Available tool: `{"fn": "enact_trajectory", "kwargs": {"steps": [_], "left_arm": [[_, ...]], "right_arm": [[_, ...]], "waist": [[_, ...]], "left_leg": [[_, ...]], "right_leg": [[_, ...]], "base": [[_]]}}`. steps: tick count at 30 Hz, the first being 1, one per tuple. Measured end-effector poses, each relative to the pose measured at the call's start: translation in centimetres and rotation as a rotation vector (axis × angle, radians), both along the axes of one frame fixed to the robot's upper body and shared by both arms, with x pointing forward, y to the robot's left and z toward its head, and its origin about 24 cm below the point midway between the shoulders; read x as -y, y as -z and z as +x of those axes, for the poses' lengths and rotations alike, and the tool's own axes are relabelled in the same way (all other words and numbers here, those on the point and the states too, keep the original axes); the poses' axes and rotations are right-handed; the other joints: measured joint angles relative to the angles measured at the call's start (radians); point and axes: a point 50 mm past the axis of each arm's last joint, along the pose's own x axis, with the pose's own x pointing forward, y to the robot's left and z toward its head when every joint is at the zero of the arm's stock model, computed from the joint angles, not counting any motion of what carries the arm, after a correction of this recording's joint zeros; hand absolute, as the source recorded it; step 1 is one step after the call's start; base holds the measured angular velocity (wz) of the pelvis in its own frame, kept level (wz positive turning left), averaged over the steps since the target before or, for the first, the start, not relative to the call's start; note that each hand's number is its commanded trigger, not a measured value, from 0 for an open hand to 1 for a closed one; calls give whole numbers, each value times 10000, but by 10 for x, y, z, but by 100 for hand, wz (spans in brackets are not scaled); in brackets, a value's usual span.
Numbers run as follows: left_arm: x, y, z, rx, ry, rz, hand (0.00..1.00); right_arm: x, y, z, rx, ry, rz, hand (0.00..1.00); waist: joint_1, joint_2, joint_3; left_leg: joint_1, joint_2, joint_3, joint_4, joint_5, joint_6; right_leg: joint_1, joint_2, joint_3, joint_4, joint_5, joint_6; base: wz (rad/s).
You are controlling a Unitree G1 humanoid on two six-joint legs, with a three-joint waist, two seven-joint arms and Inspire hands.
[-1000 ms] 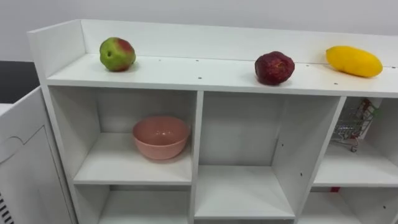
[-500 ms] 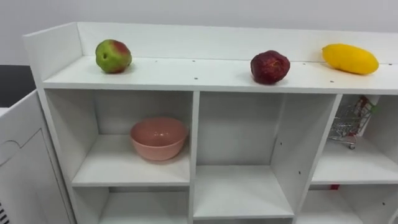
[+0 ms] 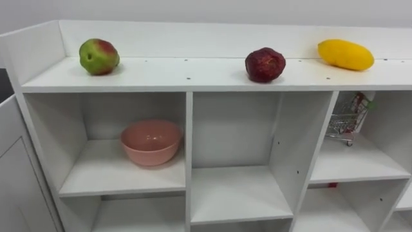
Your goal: Arrange fruit in the closet
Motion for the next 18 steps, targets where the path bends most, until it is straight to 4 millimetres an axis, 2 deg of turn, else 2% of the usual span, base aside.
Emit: {"fn": "enact_trajectory", "kwargs": {"steps": [2, 3, 6, 8, 12, 18], "left_arm": [[-1, -1, -2, 89, -9, 41, 0], [-1, -1, -3, 74, -46, 49, 0], [0, 0, -10, -89, 137, 124, 0], [2, 0, -11, -102, 157, 76, 0], [4, 1, -17, -163, 160, -30, 0], [5, 1, -16, -166, 370, -114, 0]], "right_arm": [[-1, -32, 20, 1467, -156, -859, 0], [-2, -39, 25, 1838, -149, -1009, 0], [-4, -79, 40, 3573, -149, -2387, 0], [-5, -95, 44, 4282, -116, -2957, 0], [-9, -132, 50, 5889, 64, -3506, 0], [-16, -166, 51, 7535, 154, -3749, 0]], "waist": [[-5, 24, -3], [-3, 29, -6], [68, 98, -56], [187, 133, -83], [170, 174, -115], [213, 147, -121]], "left_leg": [[7, 4, 2, 3, 0, 0], [26, 4, 2, 3, 0, -1], [93, 1, 1, 25, 0, -1], [67, 0, 1, 19, 0, -1], [11, 0, -26, 22, 1, 0], [-28, -1, -162, 19, 1, 0]], "right_leg": [[-51, 13, 88, 26, 0, 0], [-50, 17, 113, 27, 0, 0], [-120, 24, 209, 69, 0, -1], [-156, 39, 343, 81, 1, -1], [-223, 43, 324, 122, 1, -2], [-223, 39, 273, 202, 1, -2]], "base": [[-10], [-15], [-15], [-19], [-3], [4]]}}
